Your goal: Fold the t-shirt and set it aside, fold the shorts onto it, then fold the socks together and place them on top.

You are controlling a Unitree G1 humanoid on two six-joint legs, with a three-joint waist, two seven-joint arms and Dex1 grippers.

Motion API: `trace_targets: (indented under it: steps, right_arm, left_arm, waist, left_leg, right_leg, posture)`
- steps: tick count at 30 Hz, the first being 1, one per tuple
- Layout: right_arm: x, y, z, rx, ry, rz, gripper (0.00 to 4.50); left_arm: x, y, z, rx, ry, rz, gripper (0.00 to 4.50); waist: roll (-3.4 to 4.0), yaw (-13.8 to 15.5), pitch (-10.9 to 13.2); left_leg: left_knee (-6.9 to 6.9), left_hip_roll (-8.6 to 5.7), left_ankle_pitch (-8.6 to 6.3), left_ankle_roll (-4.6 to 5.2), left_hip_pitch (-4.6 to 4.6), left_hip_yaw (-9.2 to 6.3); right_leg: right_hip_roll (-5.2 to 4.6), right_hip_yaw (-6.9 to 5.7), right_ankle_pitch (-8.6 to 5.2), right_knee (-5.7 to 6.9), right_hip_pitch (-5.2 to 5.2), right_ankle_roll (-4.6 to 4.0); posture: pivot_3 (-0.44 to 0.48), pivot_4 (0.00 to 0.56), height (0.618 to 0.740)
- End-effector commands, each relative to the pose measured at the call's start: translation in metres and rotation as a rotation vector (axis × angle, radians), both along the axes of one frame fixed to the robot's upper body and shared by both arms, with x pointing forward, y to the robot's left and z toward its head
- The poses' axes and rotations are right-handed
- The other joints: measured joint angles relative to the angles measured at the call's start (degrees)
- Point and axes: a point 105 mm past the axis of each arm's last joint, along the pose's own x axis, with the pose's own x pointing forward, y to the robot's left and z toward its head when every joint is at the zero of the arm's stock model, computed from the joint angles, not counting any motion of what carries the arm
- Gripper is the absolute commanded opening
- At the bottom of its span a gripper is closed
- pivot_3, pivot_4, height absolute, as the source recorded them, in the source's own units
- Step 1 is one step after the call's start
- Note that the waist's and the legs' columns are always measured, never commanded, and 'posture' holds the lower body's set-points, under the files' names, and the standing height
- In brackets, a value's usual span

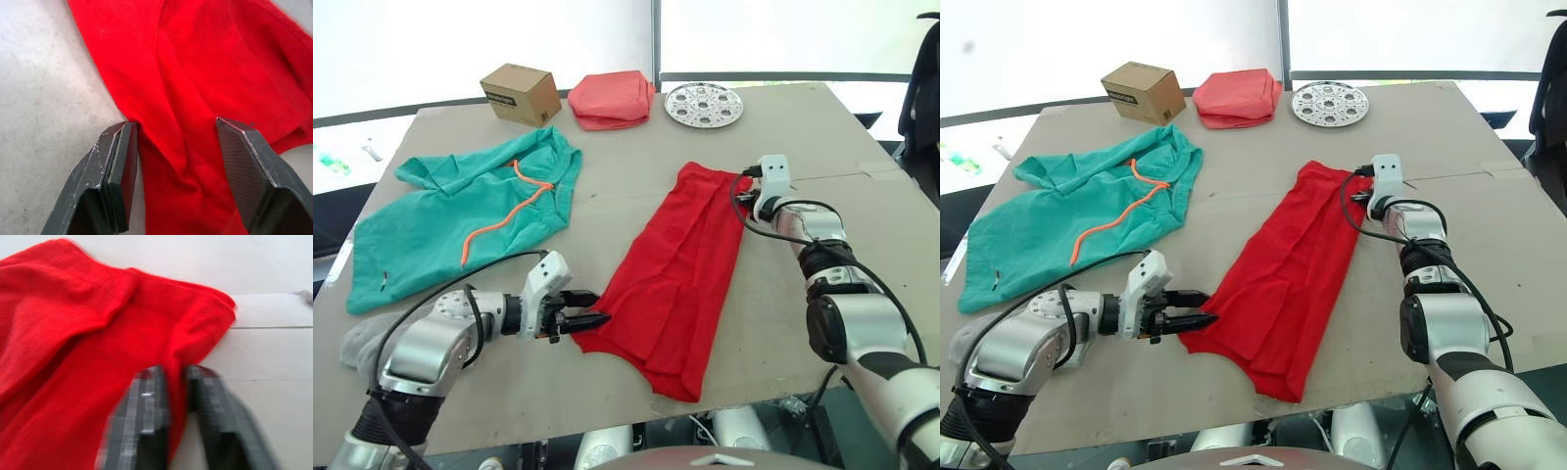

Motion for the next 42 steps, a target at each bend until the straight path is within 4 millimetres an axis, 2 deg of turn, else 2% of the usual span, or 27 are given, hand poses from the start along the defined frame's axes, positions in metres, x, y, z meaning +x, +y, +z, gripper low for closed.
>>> trace_targets:
  steps: [1, 3, 4, 6, 10, 12, 21, 24, 26, 28, 29, 30, 31, 33, 34, 35, 36, 37, 38, 40, 42]
  right_arm:
    - [-0.001, -0.003, -0.003, -0.041, -0.005, 0.000, 0.00]
    - [0.000, -0.008, 0.002, -0.105, -0.038, 0.001, 0.00]
    - [0.001, -0.009, 0.004, -0.124, -0.049, 0.002, 0.00]
    - [0.005, -0.009, 0.011, -0.153, -0.073, 0.006, 0.00]
    - [0.015, 0.010, 0.031, -0.225, -0.135, 0.067, 0.00]
    - [0.018, 0.022, 0.037, -0.248, -0.156, 0.089, 0.00]
    - [0.019, 0.104, 0.067, -0.303, -0.281, 0.283, 0.00]
    - [0.018, 0.112, 0.072, -0.327, -0.301, 0.300, 0.00]
    - [0.018, 0.108, 0.071, -0.346, -0.300, 0.312, 0.00]
    - [0.019, 0.100, 0.069, -0.362, -0.298, 0.308, 0.66]
    - [0.021, 0.096, 0.073, -0.360, -0.313, 0.301, 1.05]
    - [0.021, 0.093, 0.079, -0.354, -0.346, 0.309, 1.36]
    - [0.021, 0.090, 0.087, -0.345, -0.386, 0.326, 1.86]
    - [0.020, 0.085, 0.097, -0.353, -0.458, 0.353, 2.81]
    - [0.016, 0.084, 0.103, -0.334, -0.499, 0.392, 3.36]
    - [0.004, 0.083, 0.108, -0.298, -0.554, 0.457, 3.69]
    - [-0.008, 0.083, 0.112, -0.276, -0.590, 0.510, 3.70]
    - [-0.035, 0.080, 0.119, -0.214, -0.675, 0.583, 3.70]
    - [-0.056, 0.078, 0.123, -0.177, -0.726, 0.631, 3.70]
    - [-0.093, 0.068, 0.119, -0.207, -0.750, 0.693, 3.70]
    - [-0.129, 0.057, 0.100, -0.325, -0.710, 0.799, 3.70]
  left_arm:
    - [-0.022, -0.005, -0.035, 0.019, 0.140, -0.010, 1.12]
    - [-0.018, -0.012, -0.032, -0.044, 0.130, 0.045, 0.23]
    - [-0.015, -0.013, -0.031, -0.068, 0.124, 0.069, 0.07]
    - [-0.011, -0.017, -0.028, -0.110, 0.112, 0.132, 0.07]
    - [-0.022, -0.031, -0.020, -0.197, 0.115, 0.229, 0.07]
    - [-0.025, -0.030, -0.019, -0.205, 0.121, 0.257, 0.07]
    - [-0.061, -0.031, -0.014, -0.253, 0.119, 0.468, 0.07]
    - [-0.063, -0.033, -0.012, -0.245, 0.095, 0.504, 0.07]
    - [-0.066, -0.039, -0.010, -0.265, 0.088, 0.554, 0.07]
    - [-0.067, -0.038, -0.009, -0.256, 0.068, 0.577, 0.00]
    - [-0.063, -0.037, -0.004, -0.295, 0.057, 0.575, 0.60]
    - [-0.062, -0.036, 0.004, -0.327, 0.035, 0.526, 0.76]
    - [-0.060, -0.034, 0.010, -0.343, 0.008, 0.474, 1.05]
    - [-0.055, -0.024, 0.016, -0.331, -0.033, 0.422, 1.88]
    - [-0.053, -0.018, 0.018, -0.317, -0.053, 0.375, 2.47]
    - [-0.053, -0.013, 0.023, -0.313, -0.067, 0.308, 2.85]
    - [-0.051, -0.009, 0.028, -0.309, -0.087, 0.246, 3.22]
    - [-0.047, -0.003, 0.035, -0.303, -0.117, 0.160, 3.69]
    - [-0.044, 0.000, 0.039, -0.299, -0.136, 0.107, 3.69]
    - [-0.039, 0.007, 0.041, -0.255, -0.173, 0.000, 3.69]
    - [-0.037, 0.009, 0.037, -0.193, -0.217, -0.123, 3.69]
  waist:
    - [0.01, 0.0, 0.0]
    - [0.07, 0.1, 0.0]
    - [0.12, 0.2, -0.1]
    - [0.15, 0.7, -0.1]
    - [0.16, 0.9, 0.0]
    - [0.16, 0.7, 0.0]
    - [0.10, -0.1, 0.0]
    - [0.10, 0.3, 0.1]
    - [0.08, 0.5, 0.1]
    - [0.02, 0.8, 0.1]
    - [0.02, 0.8, 0.1]
    - [0.03, 0.9, 0.1]
    - [0.04, 0.9, 0.1]
    - [0.10, 1.1, 0.1]
    - [0.11, 1.1, 0.1]
    - [0.06, 1.2, 0.1]
    - [-0.02, 1.5, 0.0]
    - [-0.03, 1.6, 0.0]
    - [-0.04, 2.1, 0.0]
    - [0.11, 2.6, 0.1]
    - [0.24, 2.9, 0.2]
  left_leg:
    - [-0.02, 0.00, -0.01, 0.00, 0.07, 0.01]
    - [-0.15, -0.01, -0.03, 0.00, 0.20, 0.08]
    - [-0.18, -0.02, -0.03, 0.00, 0.21, 0.09]
    - [-0.19, -0.04, -0.03, 0.00, 0.21, 0.09]
    - [-0.16, -0.08, -0.03, 0.01, 0.18, 0.11]
    - [-0.16, -0.08, -0.03, 0.01, 0.16, 0.11]
    - [-0.35, -0.04, -0.01, 0.04, 0.15, 0.12]
    - [-0.36, -0.05, -0.03, 0.01, 0.08, 0.03]
    - [-0.37, -0.05, -0.05, -0.04, -0.03, -0.03]
    - [-0.31, -0.07, -0.08, -0.06, -0.12, -0.06]
    - [-0.18, -0.08, -0.09, -0.06, -0.26, -0.14]
    - [-0.15, -0.08, -0.08, -0.05, -0.31, -0.16]
    - [-0.12, -0.07, -0.07, -0.05, -0.40, -0.18]
    - [-0.04, -0.05, -0.06, -0.04, -0.51, -0.31]
    - [-0.04, -0.03, -0.05, -0.02, -0.52, -0.33]
    - [-0.04, -0.03, -0.04, -0.01, -0.51, -0.33]
    - [-0.06, 0.01, 0.00, 0.05, -0.52, -0.33]
    - [-0.05, 0.03, -0.01, 0.04, -0.56, -0.39]
    - [-0.07, 0.04, -0.01, 0.04, -0.56, -0.37]
    - [-0.11, 0.03, -0.02, 0.02, -0.62, -0.41]
    - [-0.15, 0.00, -0.04, 0.01, -0.64, -0.32]
  right_leg:
    - [0.00, 0.01, 0.00, -0.01, 0.06, 0.00]
    - [-0.04, 0.06, -0.04, -0.04, 0.12, 0.04]
    - [-0.05, 0.08, -0.06, -0.04, 0.12, 0.08]
    - [-0.08, 0.07, -0.06, -0.04, 0.12, 0.09]
    - [-0.16, 0.07, -0.05, -0.04, 0.12, 0.11]
    - [-0.15, 0.06, -0.05, -0.04, 0.10, 0.11]
    - [-0.10, 0.09, -0.01, -0.09, 0.01, -0.02]
    - [-0.09, 0.02, -0.03, -0.09, -0.05, -0.04]
    - [-0.09, -0.05, -0.05, -0.10, -0.14, -0.05]
    - [-0.12, -0.06, -0.09, -0.15, -0.15, 0.01]
    - [-0.13, -0.14, -0.10, -0.15, -0.20, 0.01]
    - [-0.13, -0.16, -0.11, -0.14, -0.24, 0.00]
    - [-0.12, -0.19, -0.11, -0.12, -0.31, -0.01]
    - [-0.07, -0.33, -0.14, -0.08, -0.36, 0.00]
    - [-0.03, -0.35, -0.17, -0.08, -0.37, 0.05]
    - [-0.02, -0.34, -0.17, -0.08, -0.37, 0.06]
    - [0.05, -0.34, -0.15, -0.09, -0.37, 0.08]
    - [0.09, -0.39, -0.17, -0.10, -0.35, 0.07]
    - [0.09, -0.36, -0.17, -0.11, -0.35, 0.07]
    - [0.06, -0.46, -0.17, -0.18, -0.35, 0.04]
    - [0.04, -0.39, -0.18, -0.29, -0.36, 0.07]
  posture:
    - [0.000, 0.150, 0.736]
    - [0.000, 0.150, 0.736]
    - [0.000, 0.150, 0.736]
    - [0.000, 0.150, 0.736]
    - [0.000, 0.150, 0.736]
    - [0.000, 0.150, 0.736]
    - [0.000, 0.150, 0.736]
    - [0.000, 0.150, 0.736]
    - [0.000, 0.150, 0.736]
    - [0.000, 0.150, 0.736]
    - [0.000, 0.150, 0.736]
    - [0.000, 0.150, 0.736]
    - [0.000, 0.150, 0.736]
    - [0.000, 0.150, 0.736]
    - [0.000, 0.150, 0.736]
    - [0.000, 0.150, 0.736]
    - [0.000, 0.150, 0.736]
    - [0.000, 0.150, 0.736]
    - [0.000, 0.150, 0.736]
    - [0.000, 0.150, 0.736]
    - [0.000, 0.150, 0.736]
